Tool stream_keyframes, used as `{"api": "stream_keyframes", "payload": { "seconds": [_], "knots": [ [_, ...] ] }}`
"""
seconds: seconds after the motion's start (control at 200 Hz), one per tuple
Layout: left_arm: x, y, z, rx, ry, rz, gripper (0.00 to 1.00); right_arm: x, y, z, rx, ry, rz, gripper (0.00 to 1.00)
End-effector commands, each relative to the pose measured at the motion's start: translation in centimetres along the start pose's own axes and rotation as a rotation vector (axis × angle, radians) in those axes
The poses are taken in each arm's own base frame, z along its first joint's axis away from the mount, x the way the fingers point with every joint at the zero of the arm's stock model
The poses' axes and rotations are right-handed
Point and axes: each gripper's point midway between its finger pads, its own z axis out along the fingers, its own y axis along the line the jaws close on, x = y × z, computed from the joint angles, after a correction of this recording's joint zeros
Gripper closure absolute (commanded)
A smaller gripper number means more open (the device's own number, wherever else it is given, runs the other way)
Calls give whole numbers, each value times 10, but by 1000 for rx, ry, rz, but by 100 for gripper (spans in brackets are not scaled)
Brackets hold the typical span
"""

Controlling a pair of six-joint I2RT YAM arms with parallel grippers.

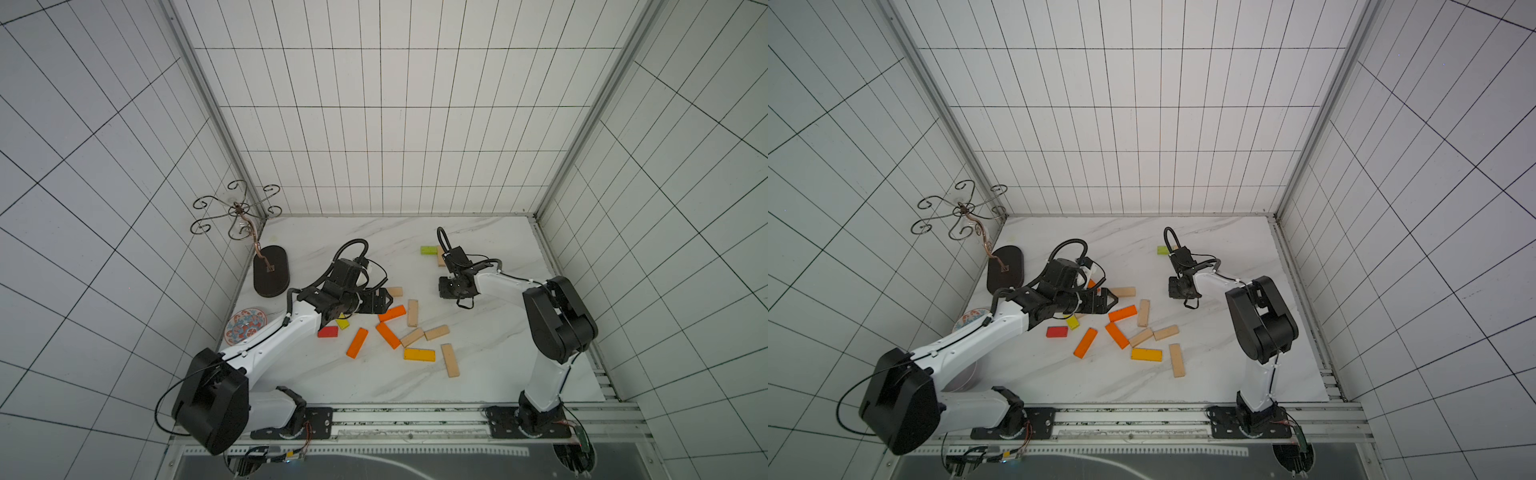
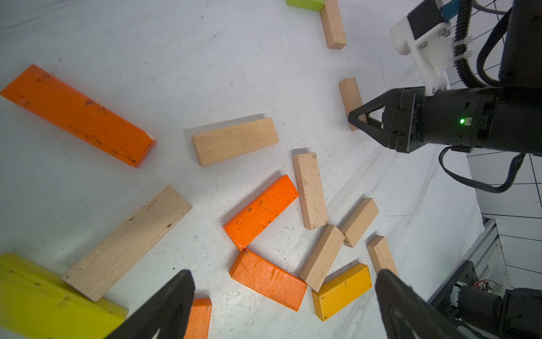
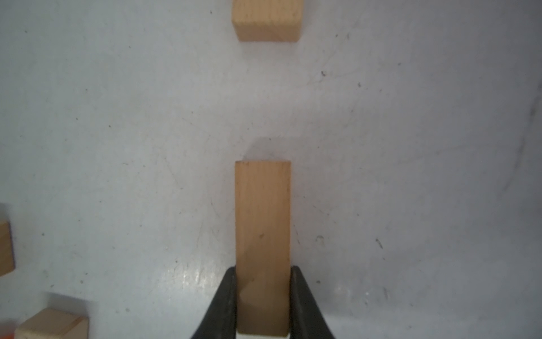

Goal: Assemble a giraffe with building blocks
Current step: Assemble the building block at the center of the board.

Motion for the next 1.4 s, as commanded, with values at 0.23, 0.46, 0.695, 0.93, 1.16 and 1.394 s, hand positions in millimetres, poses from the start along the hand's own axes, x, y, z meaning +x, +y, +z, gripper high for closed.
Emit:
{"api": "stream_keyframes", "payload": {
  "seconds": [0.23, 0.46, 0.695, 0.93, 1.16, 1.394],
  "knots": [
    [-5, 2, 4, 16, -17, 7, 4, -10, -9, 13, 0, 34, 45, 81],
    [-6, 4, 4, 15, -19, 3, 4, -21, -7, 21, -7, 30, 52, 81],
    [-6, 6, 4, 17, -19, -2, 4, -29, -5, 27, -9, 31, 62, 81],
    [-7, 7, 4, 16, -19, -3, 4, -33, -5, 29, -10, 30, 75, 80],
    [-7, 7, 4, 17, -20, -4, 4, -34, -6, 29, -4, 30, 77, 77],
    [-8, 8, 3, 15, -23, -4, 4, -37, -7, 28, 2, 22, 79, 76]
  ]
}}
